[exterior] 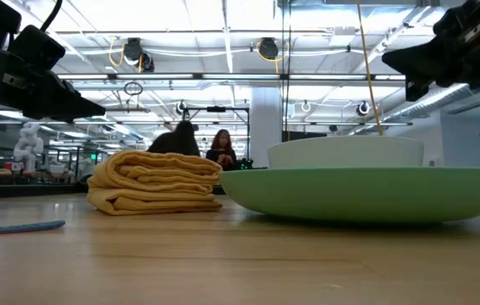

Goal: Set table place
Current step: Put the purple spoon into the white bowl

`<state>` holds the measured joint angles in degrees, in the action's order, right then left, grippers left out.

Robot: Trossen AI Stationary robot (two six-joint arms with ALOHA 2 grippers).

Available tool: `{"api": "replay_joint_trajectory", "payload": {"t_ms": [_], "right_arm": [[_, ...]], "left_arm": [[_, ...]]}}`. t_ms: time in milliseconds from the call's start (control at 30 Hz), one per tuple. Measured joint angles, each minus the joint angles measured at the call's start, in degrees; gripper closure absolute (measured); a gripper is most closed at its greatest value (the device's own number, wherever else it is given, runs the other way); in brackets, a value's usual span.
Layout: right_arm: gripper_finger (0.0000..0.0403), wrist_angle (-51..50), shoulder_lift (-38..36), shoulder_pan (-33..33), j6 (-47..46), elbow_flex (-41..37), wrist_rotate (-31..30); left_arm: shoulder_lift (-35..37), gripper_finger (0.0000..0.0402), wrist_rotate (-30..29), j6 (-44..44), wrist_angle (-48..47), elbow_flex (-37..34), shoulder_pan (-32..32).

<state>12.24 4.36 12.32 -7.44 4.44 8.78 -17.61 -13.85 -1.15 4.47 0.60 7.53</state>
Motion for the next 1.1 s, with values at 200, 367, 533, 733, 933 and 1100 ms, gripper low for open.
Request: {"api": "replay_joint_trajectory", "payload": {"t_ms": [200, 367, 533, 733, 933, 1100], "right_arm": [[0.0403, 3.68, 0.02, 0.0, 2.13, -3.32, 0.02], [0.0403, 1.83, 0.01, -0.01, 2.65, -3.38, 0.28], [0.0403, -4.23, 0.03, -0.02, 4.01, -3.45, 0.44], [0.0403, -8.42, 0.02, -0.02, 4.07, -3.49, 0.46], [0.0403, -8.24, 0.02, -0.02, 4.92, -3.56, 0.48], [0.0403, -8.25, 0.02, -0.03, 4.82, -3.58, 0.5]], "left_arm": [[-0.02, 0.0382, 0.0, -0.02, -0.01, 0.01, 0.0], [-0.02, 0.0382, 0.0, -0.02, -0.07, 0.0, 0.0], [-0.01, 0.0382, 0.0, -0.02, -0.07, 0.0, 0.0], [0.0, 0.0382, 0.0, -0.07, -0.07, 0.02, -0.02], [-0.02, 0.0382, 0.0, -0.07, -0.07, 0.0, -0.01], [0.0, 0.0382, 1.45, -0.07, -0.07, 0.0, 0.0]]}}
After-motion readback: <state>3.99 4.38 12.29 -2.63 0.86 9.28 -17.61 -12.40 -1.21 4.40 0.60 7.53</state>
